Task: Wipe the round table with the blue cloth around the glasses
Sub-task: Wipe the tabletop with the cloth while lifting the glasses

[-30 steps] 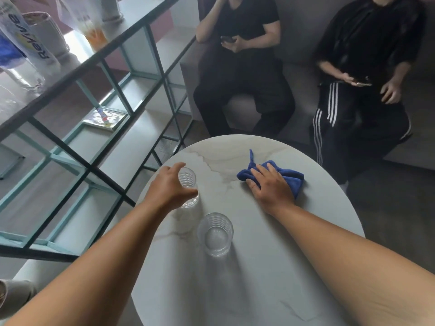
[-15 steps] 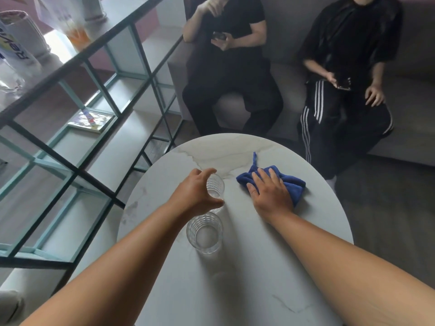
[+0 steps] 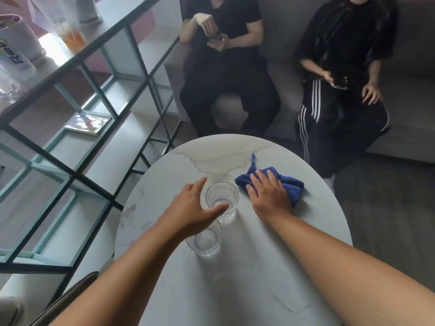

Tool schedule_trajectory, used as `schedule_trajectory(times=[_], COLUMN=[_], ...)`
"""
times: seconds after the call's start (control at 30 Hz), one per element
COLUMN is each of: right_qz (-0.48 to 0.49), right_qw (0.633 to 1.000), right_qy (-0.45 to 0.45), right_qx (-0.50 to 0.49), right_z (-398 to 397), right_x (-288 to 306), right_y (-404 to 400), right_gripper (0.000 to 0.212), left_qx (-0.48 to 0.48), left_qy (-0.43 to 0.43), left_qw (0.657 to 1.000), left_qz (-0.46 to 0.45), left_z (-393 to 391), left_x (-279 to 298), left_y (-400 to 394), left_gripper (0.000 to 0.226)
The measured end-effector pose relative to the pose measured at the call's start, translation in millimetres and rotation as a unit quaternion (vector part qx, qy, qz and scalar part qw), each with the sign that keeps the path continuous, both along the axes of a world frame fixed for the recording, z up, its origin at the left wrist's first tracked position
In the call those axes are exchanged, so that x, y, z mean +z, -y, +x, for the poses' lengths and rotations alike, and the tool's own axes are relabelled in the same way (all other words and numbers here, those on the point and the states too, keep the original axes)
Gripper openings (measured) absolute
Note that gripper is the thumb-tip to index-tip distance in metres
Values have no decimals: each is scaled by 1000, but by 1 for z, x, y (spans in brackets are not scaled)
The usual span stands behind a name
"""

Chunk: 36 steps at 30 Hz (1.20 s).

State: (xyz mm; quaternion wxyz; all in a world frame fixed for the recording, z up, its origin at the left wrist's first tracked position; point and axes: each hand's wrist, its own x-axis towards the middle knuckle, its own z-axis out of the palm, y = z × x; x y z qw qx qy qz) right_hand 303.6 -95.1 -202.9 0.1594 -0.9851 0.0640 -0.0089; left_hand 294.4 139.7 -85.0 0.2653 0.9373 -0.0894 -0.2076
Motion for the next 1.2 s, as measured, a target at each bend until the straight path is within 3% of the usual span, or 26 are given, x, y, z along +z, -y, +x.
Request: schedule_trajectory(times=[0.13,0.5,0.83,1.2], right_qz=[3,5,3,-15], right_qw=[1000,1000,1000,999], right_qy=[-2,-3,-5,-33], right_qx=[-7,-8,1,32], right_z=[-2,-6,-10,-15], right_x=[0,3,-1,8], right_y=[-2,-4,-1,1], right_gripper=[72,73,67,85], left_qx=[22,11,44,47], left_qy=[-26,2,22,8], left_qw=[999,1000,996,994], left_qz=[-38,-28,-75,-99], left_z=[-17,-27,-34,-42], left_x=[1,-2,-3,-8], left_y=[2,19,30,42], left_gripper=[94,93,82,73])
